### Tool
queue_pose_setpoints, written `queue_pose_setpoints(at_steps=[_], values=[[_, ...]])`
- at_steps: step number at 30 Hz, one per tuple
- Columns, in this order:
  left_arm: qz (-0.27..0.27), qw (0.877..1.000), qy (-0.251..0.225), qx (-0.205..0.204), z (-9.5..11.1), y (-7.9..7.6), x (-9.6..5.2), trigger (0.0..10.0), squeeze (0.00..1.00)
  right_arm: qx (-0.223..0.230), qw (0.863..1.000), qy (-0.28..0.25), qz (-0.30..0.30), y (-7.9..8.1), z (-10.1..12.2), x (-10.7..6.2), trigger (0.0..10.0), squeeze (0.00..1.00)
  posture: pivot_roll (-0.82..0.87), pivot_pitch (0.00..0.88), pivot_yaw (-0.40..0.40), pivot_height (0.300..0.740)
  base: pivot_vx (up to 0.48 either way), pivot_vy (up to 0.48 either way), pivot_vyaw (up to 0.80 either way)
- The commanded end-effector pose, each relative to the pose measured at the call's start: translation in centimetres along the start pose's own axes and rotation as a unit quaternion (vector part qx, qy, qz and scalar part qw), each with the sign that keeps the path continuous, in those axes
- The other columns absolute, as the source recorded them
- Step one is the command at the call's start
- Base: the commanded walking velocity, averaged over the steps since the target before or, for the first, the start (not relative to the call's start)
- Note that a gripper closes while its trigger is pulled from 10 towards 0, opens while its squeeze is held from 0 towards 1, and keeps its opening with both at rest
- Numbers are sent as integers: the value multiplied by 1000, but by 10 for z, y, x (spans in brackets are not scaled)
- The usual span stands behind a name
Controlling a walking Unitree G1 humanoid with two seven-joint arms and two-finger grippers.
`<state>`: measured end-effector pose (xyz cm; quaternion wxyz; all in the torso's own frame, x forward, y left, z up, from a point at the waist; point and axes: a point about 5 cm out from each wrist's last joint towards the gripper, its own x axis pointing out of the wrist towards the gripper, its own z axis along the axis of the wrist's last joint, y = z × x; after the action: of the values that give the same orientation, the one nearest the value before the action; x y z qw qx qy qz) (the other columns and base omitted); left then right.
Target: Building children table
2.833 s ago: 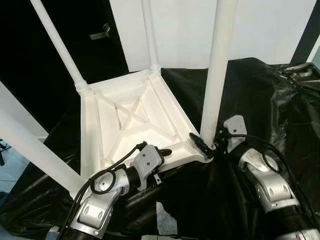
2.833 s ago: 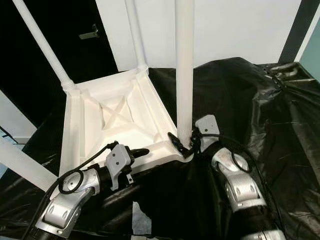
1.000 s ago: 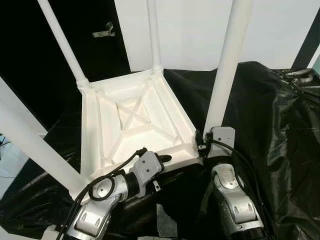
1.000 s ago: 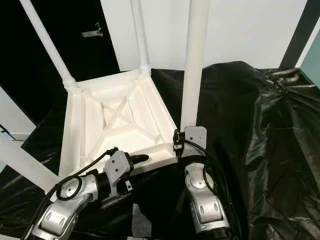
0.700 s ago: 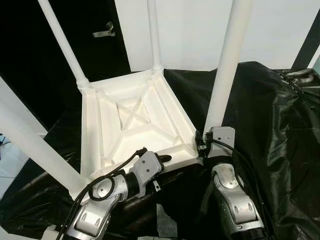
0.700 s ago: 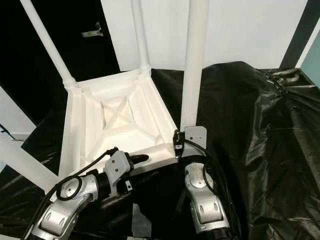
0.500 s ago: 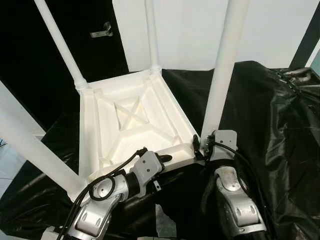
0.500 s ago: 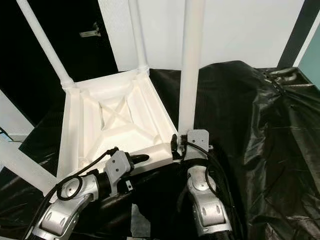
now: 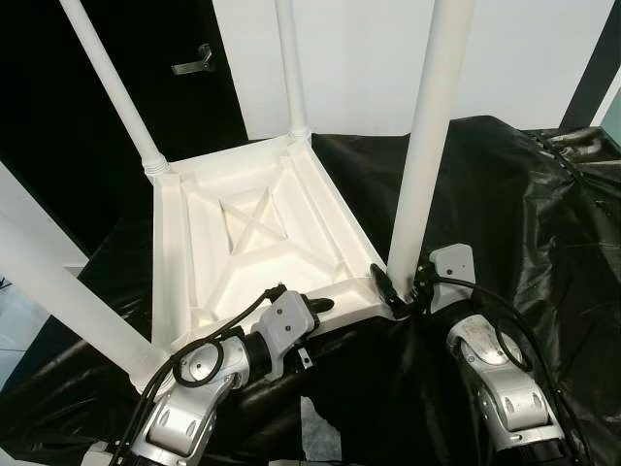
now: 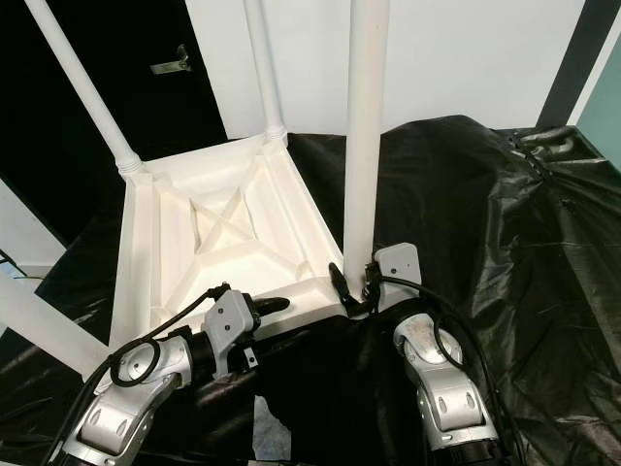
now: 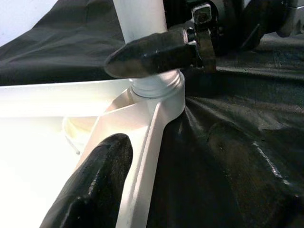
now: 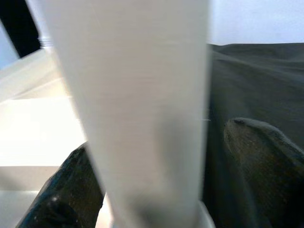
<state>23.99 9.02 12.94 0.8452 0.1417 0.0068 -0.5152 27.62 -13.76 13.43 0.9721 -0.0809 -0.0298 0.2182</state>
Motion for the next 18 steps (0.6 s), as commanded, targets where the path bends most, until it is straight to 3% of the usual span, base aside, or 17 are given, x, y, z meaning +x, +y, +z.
queue_pose_setpoints(at_steps=[1,3,7,10,11,13,14,18], values=[[18,1000,7,2,0,6,-3,10000,0,-12,998,-3,64,-3,1,7,10000,0,36,0,102,740,0,0,0],[19,1000,7,4,1,7,-4,10000,0,-22,995,1,102,-7,1,11,10000,0,36,0,102,740,0,0,0],[19,1000,7,4,1,7,-4,10000,0,-22,994,2,105,-7,1,12,10000,0,36,0,102,740,0,0,0],[20,1000,8,5,1,7,-5,10000,0,-34,990,10,139,-5,-3,17,10000,0,52,0,99,740,0,0,0],[21,1000,9,5,1,6,-6,10000,0,-38,988,15,150,-5,-5,19,2784,0,61,0,93,740,0,0,0],[21,1000,10,5,1,6,-7,10000,0,-38,987,18,158,-5,-7,20,2784,0,61,0,93,740,0,0,0],[21,1000,10,5,1,6,-7,10000,0,-38,986,19,161,-5,-8,20,0,0,61,0,93,740,0,0,0],[23,1000,12,3,1,5,-8,10000,0,-33,985,23,165,-6,-11,18,0,0,67,0,90,740,0,0,0]])
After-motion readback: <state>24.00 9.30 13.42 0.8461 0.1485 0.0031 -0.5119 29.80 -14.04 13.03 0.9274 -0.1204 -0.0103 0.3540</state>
